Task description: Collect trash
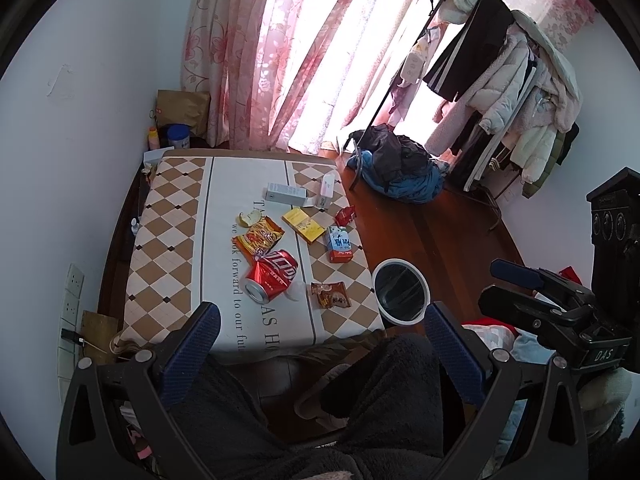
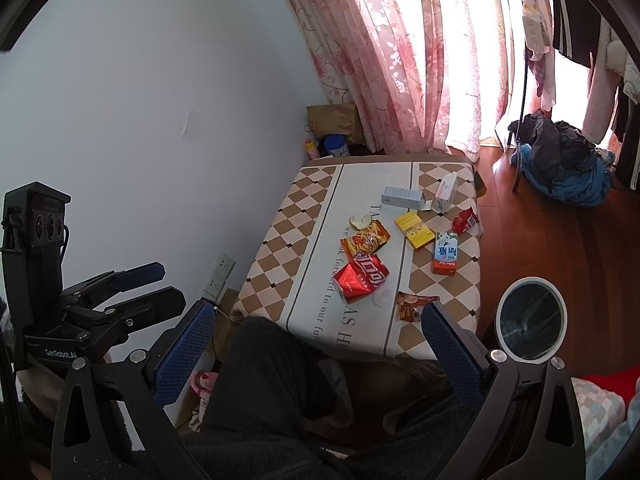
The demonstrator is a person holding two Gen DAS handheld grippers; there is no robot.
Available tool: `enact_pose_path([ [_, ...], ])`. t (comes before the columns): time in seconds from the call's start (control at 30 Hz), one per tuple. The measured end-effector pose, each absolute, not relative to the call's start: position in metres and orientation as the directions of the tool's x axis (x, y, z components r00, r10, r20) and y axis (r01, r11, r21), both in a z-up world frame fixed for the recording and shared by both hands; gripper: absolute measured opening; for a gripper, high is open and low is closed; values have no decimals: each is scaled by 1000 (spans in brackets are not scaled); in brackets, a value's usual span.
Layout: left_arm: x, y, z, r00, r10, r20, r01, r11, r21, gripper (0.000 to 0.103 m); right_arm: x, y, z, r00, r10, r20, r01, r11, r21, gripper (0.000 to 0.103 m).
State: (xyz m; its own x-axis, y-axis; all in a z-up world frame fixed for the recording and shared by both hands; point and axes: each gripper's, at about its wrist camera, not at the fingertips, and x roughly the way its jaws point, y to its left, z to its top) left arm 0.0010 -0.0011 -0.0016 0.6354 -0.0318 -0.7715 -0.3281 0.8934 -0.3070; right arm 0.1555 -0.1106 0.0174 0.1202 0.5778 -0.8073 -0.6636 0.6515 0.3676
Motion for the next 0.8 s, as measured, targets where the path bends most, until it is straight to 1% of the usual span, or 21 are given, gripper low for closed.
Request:
enact_pose_path([
  [0.8,2,-9,-9,631,-41,-775,-321,895,-309,103,152,-116,6,110,577,-809,-656,654,377,103],
])
